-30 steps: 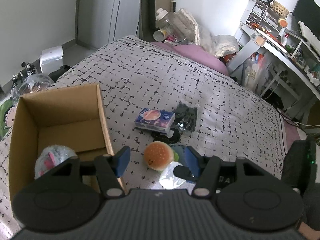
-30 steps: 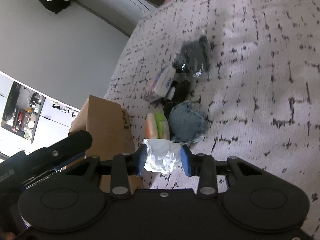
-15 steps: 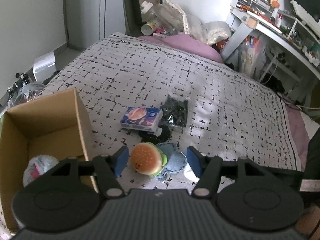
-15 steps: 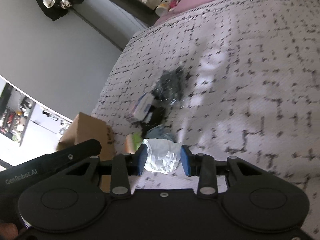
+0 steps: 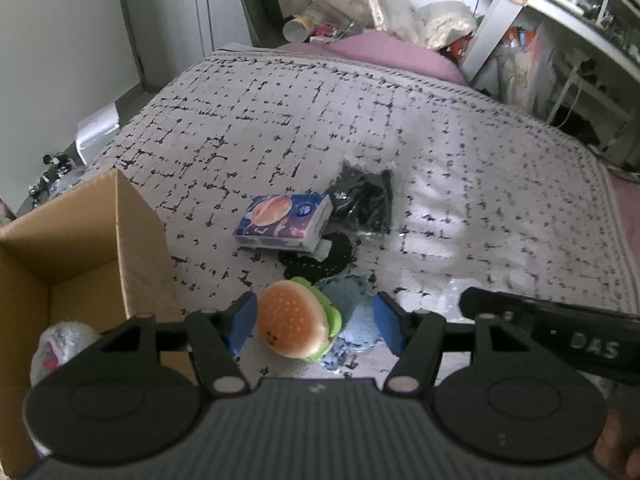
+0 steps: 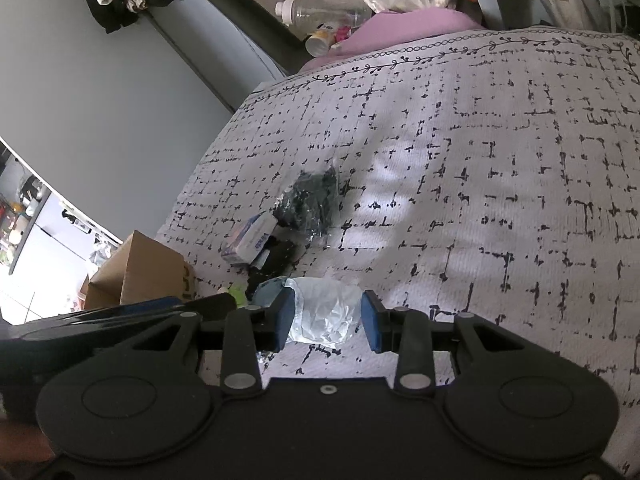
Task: Organize soft objects
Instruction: 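Grasp the burger plush with the left gripper while the right gripper holds the plastic bag, then carry the burger plush and the plastic bag toward the cardboard box with both grippers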
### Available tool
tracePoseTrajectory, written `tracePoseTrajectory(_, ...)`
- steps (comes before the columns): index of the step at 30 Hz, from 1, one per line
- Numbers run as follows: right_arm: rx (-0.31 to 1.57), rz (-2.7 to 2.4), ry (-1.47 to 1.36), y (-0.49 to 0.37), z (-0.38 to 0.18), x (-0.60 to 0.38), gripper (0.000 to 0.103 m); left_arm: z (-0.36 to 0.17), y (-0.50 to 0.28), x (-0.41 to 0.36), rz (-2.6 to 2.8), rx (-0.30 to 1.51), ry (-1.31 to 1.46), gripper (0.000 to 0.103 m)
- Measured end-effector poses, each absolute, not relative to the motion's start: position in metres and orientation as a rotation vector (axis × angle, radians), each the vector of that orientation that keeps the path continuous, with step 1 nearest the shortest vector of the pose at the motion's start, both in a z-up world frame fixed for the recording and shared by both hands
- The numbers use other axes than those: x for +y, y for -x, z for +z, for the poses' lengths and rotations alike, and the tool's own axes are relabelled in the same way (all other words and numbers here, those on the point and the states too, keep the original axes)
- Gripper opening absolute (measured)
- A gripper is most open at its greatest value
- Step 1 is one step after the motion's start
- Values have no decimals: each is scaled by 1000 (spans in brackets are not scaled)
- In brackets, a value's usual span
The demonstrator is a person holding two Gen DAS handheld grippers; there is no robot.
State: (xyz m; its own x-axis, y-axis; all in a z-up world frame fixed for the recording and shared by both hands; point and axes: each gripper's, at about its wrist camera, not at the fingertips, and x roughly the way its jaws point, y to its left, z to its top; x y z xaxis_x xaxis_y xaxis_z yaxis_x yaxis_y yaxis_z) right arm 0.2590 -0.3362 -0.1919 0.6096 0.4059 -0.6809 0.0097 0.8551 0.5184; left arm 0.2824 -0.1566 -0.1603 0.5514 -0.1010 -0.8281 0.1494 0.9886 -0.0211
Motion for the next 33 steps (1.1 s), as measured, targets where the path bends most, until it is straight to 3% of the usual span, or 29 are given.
tracePoseTrajectory(7, 909, 249, -519, -263, -198, -338, 36, -185, -292, -156, -84, 1018, -21, 59)
tracePoseTrajectory(12, 909, 251, -518, -264, -199, -338, 36, -195, -293, -149, -82, 1048, 30, 32)
tracePoseTrajectory(18, 910, 251, -549, -266, -196, -341, 36, -187, -289, -147, -107, 1021, 43, 21)
tracePoseTrajectory(33, 831, 272, -489, -254, -164, -328, 36, -145, -260, -131, -156, 923, 124, 20)
